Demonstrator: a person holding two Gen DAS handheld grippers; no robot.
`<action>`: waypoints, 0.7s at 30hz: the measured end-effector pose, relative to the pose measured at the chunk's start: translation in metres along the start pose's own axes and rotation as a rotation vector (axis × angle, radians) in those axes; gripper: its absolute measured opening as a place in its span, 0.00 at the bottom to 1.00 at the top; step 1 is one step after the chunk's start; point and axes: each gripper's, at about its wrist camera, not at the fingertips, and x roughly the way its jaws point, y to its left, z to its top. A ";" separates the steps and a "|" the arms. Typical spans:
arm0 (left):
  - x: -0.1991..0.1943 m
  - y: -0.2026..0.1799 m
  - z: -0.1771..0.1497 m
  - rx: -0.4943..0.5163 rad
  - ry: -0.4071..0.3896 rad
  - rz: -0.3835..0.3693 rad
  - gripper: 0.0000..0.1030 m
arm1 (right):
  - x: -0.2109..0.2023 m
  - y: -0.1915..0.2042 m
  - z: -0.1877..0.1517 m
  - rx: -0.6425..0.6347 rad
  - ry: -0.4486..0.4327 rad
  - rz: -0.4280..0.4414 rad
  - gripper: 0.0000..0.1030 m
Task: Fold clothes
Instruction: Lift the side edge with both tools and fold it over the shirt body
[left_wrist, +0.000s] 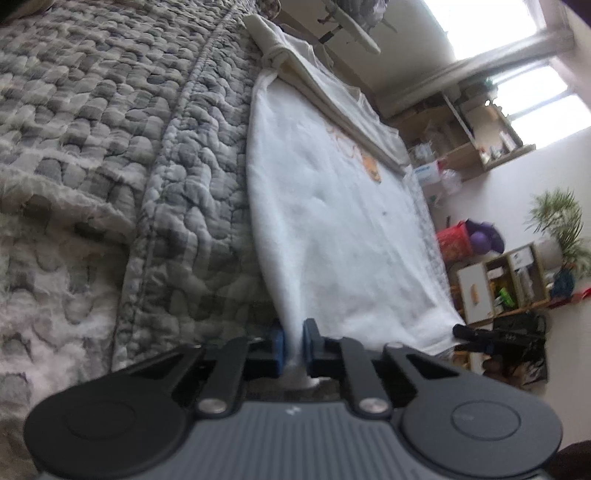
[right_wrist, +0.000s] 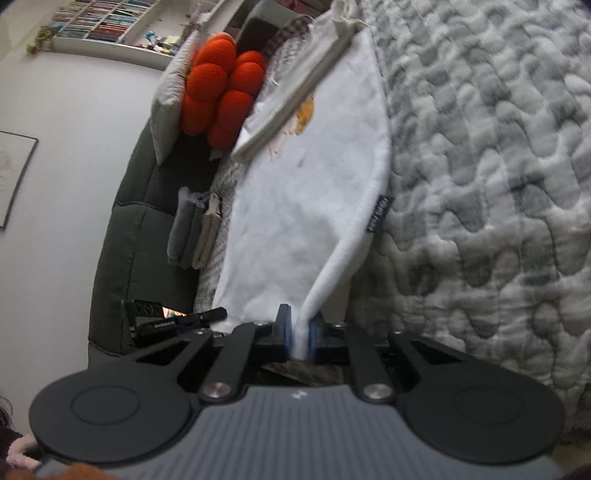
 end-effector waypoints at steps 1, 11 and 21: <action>-0.001 0.001 0.000 -0.011 -0.008 -0.013 0.09 | -0.002 0.001 0.001 -0.002 -0.013 0.009 0.11; -0.012 -0.003 0.008 -0.115 -0.165 -0.119 0.07 | -0.008 0.017 0.019 -0.025 -0.153 0.016 0.11; 0.008 -0.017 0.038 -0.142 -0.238 -0.121 0.07 | 0.004 0.011 0.049 0.021 -0.258 -0.011 0.11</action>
